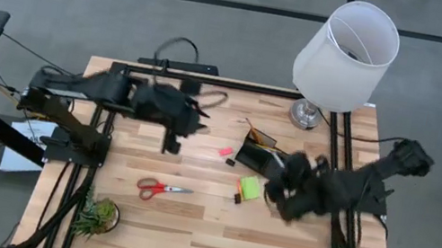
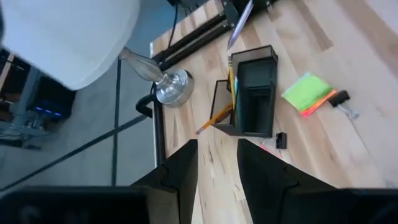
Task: Pick and place office supplies into organizer
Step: Put the purple pen into the desk organizer
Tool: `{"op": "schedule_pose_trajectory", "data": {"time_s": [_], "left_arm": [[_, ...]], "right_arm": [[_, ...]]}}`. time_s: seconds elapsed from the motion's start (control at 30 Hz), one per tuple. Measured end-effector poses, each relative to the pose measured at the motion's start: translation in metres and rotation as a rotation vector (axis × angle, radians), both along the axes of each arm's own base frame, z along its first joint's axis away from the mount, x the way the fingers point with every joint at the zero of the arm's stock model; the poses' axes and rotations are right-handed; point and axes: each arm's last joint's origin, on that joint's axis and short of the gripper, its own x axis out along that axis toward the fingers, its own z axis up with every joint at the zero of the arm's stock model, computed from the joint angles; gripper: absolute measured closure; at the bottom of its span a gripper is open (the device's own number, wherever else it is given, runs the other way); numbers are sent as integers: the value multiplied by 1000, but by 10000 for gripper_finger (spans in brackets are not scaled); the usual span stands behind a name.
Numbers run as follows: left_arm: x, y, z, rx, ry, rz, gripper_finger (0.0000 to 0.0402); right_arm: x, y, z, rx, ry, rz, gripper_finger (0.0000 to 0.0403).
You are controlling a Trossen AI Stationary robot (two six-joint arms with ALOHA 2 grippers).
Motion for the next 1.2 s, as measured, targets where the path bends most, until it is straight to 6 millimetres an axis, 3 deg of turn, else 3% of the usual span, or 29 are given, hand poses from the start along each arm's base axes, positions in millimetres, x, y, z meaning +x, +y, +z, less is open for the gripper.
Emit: {"op": "schedule_pose_trajectory", "data": {"time_s": [0.27, 0.5, 0.83, 1.2], "left_arm": [[-20, 13, 3, -63, 53, 39, 297], [-14, 13, -13, -114, 157, 82, 297], [-9, 11, -19, -156, 190, 70, 297], [-9, 11, -19, -178, 189, 91, 297]], "right_arm": [[29, -71, 5, 228, 99, 63, 370], [57, -115, -21, 343, 234, 76, 370], [84, -154, -60, 434, 373, 198, 361], [106, -173, -84, 516, 427, 399, 339]]}}
